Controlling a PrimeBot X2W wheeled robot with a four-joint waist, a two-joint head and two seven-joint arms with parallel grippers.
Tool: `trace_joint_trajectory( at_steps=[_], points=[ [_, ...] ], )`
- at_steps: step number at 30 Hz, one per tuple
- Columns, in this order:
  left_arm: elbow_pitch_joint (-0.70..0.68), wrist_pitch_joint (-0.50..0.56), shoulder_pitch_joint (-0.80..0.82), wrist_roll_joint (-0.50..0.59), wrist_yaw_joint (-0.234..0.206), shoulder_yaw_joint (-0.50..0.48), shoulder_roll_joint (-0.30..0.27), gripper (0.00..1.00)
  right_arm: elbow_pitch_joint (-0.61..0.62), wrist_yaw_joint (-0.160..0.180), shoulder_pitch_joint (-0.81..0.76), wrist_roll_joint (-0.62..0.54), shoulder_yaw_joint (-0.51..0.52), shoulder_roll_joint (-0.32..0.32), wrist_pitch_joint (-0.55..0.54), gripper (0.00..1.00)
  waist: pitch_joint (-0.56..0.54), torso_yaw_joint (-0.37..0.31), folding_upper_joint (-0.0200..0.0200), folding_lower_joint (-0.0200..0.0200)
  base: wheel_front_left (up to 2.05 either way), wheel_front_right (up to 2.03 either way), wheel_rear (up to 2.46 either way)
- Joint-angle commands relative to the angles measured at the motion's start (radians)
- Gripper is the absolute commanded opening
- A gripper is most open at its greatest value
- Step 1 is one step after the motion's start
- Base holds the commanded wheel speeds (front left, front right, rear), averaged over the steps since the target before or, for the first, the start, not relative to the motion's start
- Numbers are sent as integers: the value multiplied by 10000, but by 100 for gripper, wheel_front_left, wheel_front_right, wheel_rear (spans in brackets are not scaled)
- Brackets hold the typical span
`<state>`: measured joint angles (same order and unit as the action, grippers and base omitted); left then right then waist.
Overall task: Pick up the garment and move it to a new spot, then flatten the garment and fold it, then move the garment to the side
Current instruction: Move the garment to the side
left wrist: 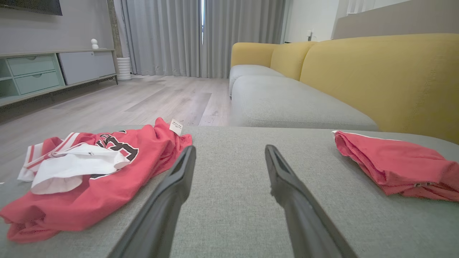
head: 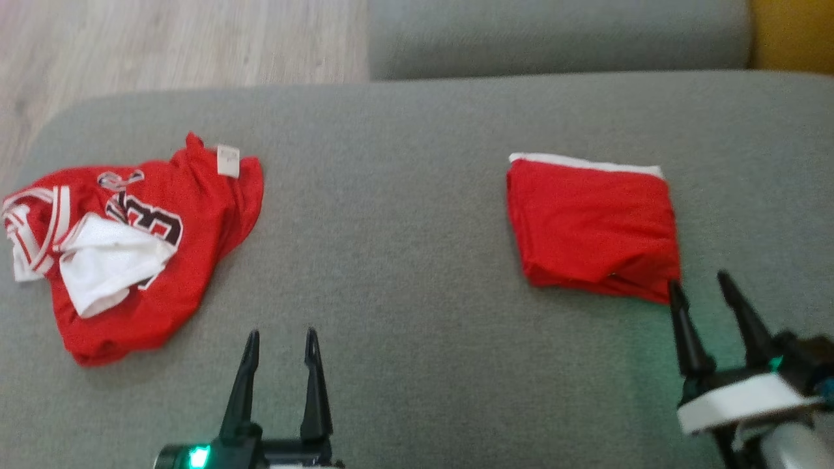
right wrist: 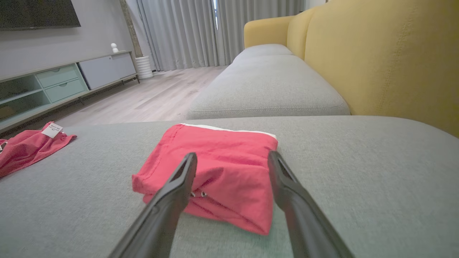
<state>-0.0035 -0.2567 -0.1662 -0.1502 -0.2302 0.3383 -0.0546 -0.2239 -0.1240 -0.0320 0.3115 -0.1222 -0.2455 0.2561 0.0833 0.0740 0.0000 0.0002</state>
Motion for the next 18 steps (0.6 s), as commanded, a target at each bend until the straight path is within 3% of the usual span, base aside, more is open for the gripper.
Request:
trace_joint_trajectory(
  at_steps=[1,8,13,18],
  points=[
    [-371,-51,530,-4,-97,-180,43,100,134,-67,578,118,-119,-345,57,100,434,186,0,-2,0,0,0],
    [-449,-51,1108,99,-237,131,43,100,-1663,-67,2205,1264,-377,-1080,27,100,1235,251,0,-2,0,0,0],
    [-542,-51,1474,181,-341,375,43,100,-2996,-67,3366,2452,-549,-1442,-890,100,1657,246,0,-2,0,0,0],
    [-590,-51,1779,213,-464,601,43,100,-3455,-67,3889,3919,-1324,-1586,-1679,100,1894,258,0,-2,0,0,0]
  ],
)
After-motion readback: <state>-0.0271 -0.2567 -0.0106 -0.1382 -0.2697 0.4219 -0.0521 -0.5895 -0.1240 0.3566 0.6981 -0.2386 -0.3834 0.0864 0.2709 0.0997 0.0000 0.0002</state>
